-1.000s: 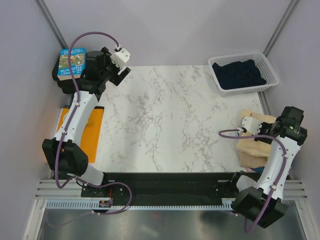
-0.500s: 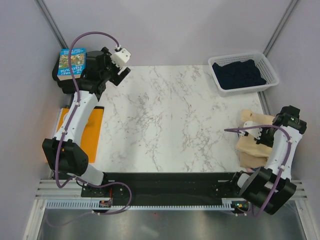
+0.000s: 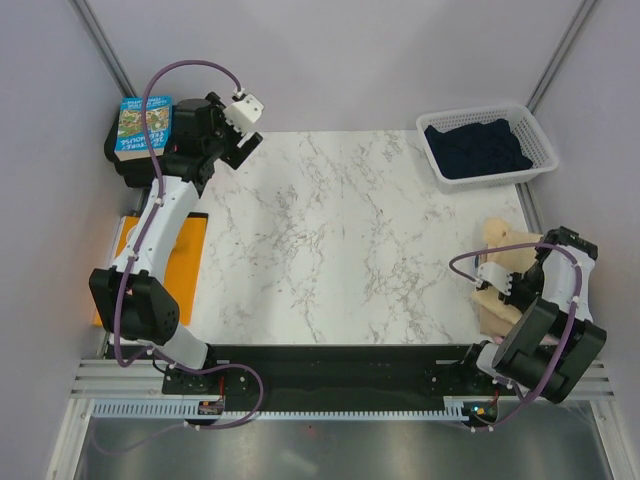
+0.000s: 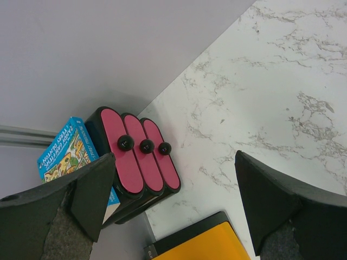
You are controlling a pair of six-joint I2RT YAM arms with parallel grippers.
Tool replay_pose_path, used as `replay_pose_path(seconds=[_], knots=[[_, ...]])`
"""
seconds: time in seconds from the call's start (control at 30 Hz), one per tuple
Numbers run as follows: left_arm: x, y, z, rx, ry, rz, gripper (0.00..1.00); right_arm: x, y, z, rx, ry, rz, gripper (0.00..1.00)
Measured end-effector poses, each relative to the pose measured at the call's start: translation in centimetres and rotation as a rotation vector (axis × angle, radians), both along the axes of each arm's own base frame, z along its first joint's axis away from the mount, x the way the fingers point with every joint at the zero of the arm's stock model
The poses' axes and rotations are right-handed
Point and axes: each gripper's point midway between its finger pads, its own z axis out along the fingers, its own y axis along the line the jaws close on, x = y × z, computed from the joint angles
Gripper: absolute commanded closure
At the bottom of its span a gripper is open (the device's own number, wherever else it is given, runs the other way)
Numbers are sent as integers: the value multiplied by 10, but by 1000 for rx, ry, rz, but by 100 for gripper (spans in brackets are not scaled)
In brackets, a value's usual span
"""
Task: Fold and stack the t-shirts
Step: Put the neatly folded tshirt into the corner of the board with the right arm
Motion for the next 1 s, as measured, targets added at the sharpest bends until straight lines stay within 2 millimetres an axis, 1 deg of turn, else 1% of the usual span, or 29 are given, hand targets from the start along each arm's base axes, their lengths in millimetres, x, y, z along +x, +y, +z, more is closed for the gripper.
replay_pose_path(seconds=[0.13,0.23,0.3,0.4,0.43,0.5,0.57,0.6,0.63,0.67,0.73,0.83,0.87,0.93,1.0], knots=[[0,1,-1,2,1,3,2,-12,3,-21,10,60,5,100],[0,1,0,2,0,5,2,-11,2,-26,15,70,-1,100],[1,1,0,3,-1,6,2,-6,1,-21,16,53,-10,100],[1,2,1,5,-2,11,2,14,-5,-1,8,-27,-13,100],[1,2,1,5,-2,12,2,30,-10,16,-8,-94,-9,93],[1,2,1,5,-2,12,2,44,-14,36,-23,-165,-2,82],[1,2,1,4,-2,12,2,60,-16,62,-37,-257,15,60],[1,2,1,4,-2,12,1,68,-15,76,-42,-309,22,45],[1,2,1,4,-2,12,1,75,-14,90,-44,-363,28,13],[0,2,1,3,-2,13,0,81,-11,103,-42,-414,31,2],[-1,2,0,-7,3,17,1,91,-2,124,-10,-500,7,2],[-6,1,-4,-34,32,25,0,111,24,149,127,-608,-85,2],[-9,0,-6,-43,47,22,1,116,31,154,176,-627,-121,2],[-19,-3,-10,-61,85,11,0,129,51,163,318,-640,-255,2],[-30,-7,-11,-77,114,0,0,144,66,168,446,-644,-393,2]])
